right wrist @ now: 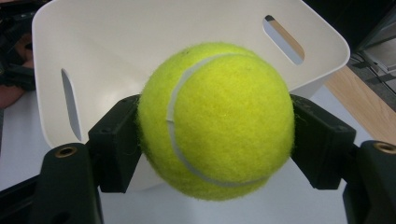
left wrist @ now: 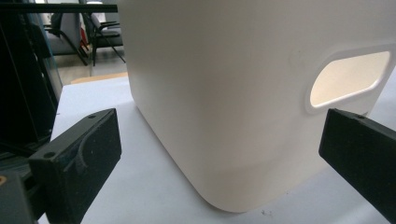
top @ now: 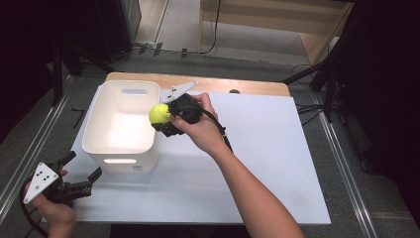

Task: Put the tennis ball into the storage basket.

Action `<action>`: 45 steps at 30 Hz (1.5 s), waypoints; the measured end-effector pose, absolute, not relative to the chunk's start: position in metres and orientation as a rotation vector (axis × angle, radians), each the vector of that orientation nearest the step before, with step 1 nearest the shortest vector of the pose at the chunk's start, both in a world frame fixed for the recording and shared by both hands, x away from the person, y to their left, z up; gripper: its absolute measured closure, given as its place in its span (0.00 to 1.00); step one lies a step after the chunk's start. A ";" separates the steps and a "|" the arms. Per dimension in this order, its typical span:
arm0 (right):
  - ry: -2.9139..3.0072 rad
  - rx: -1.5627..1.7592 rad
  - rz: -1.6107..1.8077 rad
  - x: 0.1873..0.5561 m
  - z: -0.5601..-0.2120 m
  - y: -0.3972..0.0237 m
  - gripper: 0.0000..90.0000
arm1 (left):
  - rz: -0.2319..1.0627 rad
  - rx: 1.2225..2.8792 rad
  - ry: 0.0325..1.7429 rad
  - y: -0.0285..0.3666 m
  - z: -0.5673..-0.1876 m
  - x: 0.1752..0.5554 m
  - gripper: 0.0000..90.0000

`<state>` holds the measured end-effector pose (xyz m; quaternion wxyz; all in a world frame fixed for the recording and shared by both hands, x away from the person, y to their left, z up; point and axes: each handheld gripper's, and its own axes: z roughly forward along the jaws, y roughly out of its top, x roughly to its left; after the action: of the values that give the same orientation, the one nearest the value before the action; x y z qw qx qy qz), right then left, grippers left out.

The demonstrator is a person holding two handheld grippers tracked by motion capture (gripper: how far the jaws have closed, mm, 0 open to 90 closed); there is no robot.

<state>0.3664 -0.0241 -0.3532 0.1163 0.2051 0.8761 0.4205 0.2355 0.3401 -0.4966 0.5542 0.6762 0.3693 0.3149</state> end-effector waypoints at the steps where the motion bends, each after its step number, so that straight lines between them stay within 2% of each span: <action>1: 2.569 0.604 1.230 0.366 -0.353 -0.023 0.27 | 0.744 1.597 0.873 0.340 -0.497 0.236 0.00; 17: 2.588 0.568 1.260 0.367 -0.356 0.002 0.27 | 0.739 1.596 0.871 0.340 -0.496 0.236 0.00; 45: 2.707 0.488 1.156 0.369 -0.387 0.031 0.25 | 0.734 1.592 0.870 0.341 -0.497 0.236 0.00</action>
<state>0.3686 0.0308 -0.3867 0.0791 0.1631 0.9045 0.3861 0.2360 0.3412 -0.4966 0.5582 0.6750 0.3687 0.3112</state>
